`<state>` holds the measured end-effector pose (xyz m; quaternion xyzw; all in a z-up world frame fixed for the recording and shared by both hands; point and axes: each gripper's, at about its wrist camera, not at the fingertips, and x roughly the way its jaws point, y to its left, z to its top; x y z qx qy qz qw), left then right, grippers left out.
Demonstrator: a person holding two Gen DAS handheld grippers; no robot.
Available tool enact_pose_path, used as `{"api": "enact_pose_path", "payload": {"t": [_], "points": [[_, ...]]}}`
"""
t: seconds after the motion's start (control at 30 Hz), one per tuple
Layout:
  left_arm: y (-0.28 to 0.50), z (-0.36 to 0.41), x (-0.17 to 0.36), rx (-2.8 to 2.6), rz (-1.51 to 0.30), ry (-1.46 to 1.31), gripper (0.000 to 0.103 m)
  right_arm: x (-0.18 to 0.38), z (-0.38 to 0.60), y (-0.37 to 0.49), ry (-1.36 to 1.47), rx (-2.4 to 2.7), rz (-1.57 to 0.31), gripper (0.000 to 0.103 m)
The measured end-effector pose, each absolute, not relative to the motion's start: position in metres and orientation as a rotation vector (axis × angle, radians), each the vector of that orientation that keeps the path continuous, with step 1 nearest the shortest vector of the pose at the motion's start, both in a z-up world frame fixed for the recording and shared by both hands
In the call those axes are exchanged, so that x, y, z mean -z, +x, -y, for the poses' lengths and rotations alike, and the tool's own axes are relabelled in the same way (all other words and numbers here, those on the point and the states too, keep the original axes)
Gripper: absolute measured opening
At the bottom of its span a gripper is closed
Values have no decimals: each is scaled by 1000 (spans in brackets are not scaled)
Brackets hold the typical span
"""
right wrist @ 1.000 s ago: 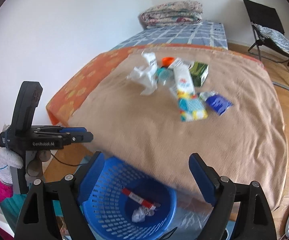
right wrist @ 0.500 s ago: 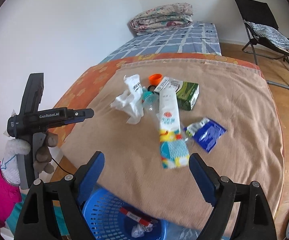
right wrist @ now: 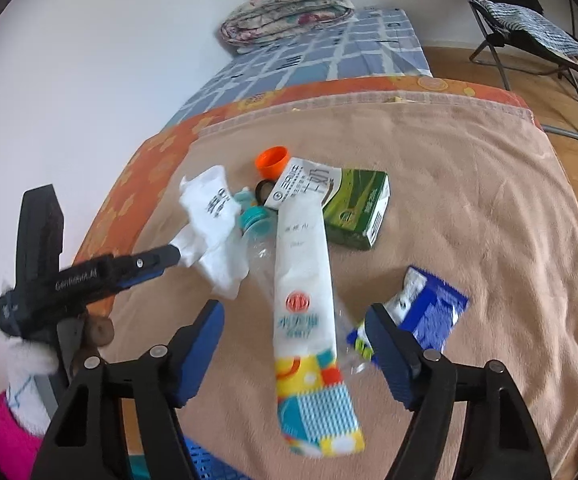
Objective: Collect trash
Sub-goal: 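Move the left gripper to the white plastic bag while the right approaches the white carton, then grasp the white plastic bag with the left gripper while the right grasps the white carton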
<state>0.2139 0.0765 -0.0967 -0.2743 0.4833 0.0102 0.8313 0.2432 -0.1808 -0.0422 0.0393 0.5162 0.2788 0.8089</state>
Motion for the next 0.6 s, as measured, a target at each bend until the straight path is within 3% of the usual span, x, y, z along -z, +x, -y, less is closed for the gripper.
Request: {"api": "enact_pose_path", "payload": {"t": [0.3, 0.6], "points": [[233, -79, 111, -31, -1037, -636, 65, 60, 170, 258, 55, -549, -1141, 63], [245, -72, 121, -68, -1051, -574, 62, 66, 166, 264, 45, -536, -1148, 59]]}}
